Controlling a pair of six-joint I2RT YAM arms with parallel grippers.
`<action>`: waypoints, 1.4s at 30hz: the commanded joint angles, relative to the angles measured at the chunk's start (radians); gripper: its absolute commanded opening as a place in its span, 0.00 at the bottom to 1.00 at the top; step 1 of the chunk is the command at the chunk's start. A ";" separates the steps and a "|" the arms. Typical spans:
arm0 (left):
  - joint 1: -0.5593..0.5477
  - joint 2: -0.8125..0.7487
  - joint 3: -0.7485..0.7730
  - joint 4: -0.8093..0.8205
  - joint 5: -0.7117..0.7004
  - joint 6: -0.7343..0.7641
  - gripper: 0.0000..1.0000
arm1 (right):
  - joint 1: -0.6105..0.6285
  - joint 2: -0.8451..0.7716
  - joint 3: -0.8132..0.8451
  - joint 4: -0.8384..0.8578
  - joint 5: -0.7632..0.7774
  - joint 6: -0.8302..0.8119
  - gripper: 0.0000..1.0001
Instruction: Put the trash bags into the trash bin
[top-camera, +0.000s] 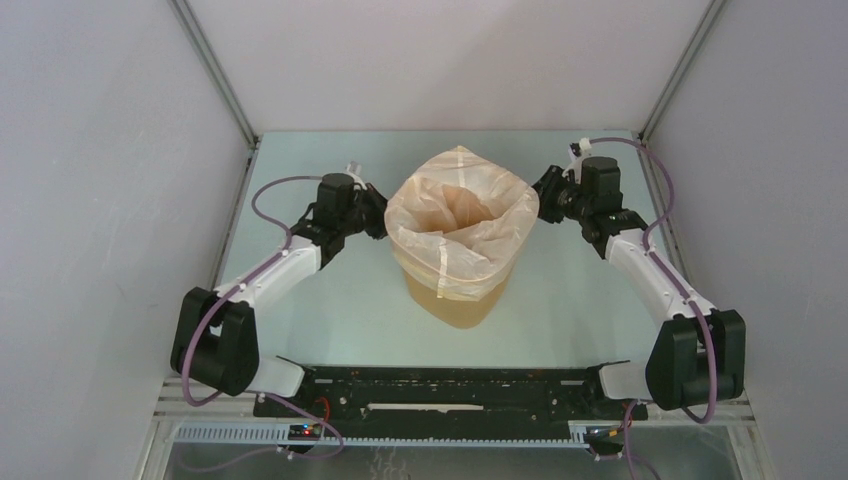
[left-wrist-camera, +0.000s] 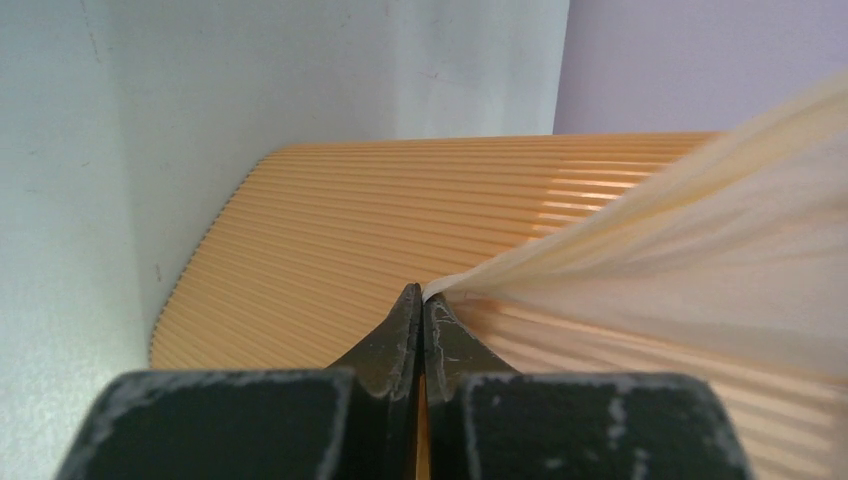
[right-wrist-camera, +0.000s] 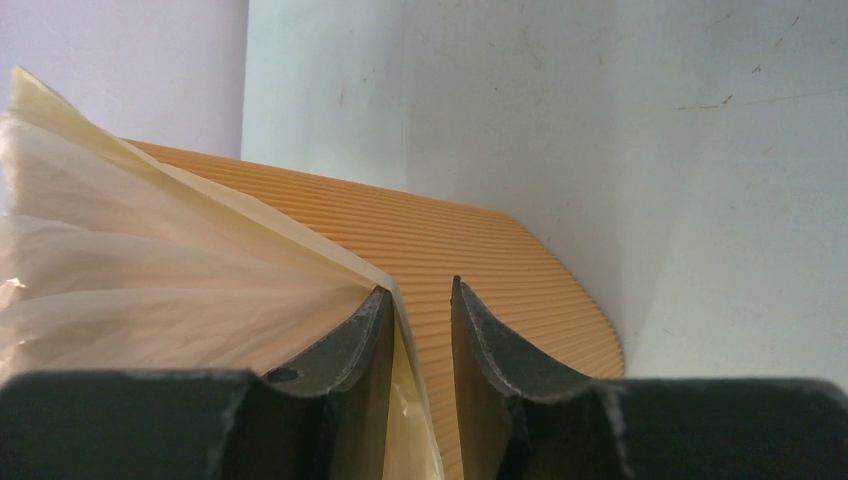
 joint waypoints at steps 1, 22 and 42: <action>0.005 -0.048 0.100 -0.170 -0.007 0.102 0.05 | -0.025 0.040 -0.059 -0.041 -0.017 -0.073 0.33; 0.019 -0.120 -0.011 -0.254 -0.047 0.228 0.06 | -0.007 0.050 -0.049 -0.085 -0.002 -0.093 0.40; 0.133 -0.486 -0.139 -0.379 0.004 0.099 0.79 | -0.230 -0.290 0.215 -0.938 -0.098 -0.259 0.83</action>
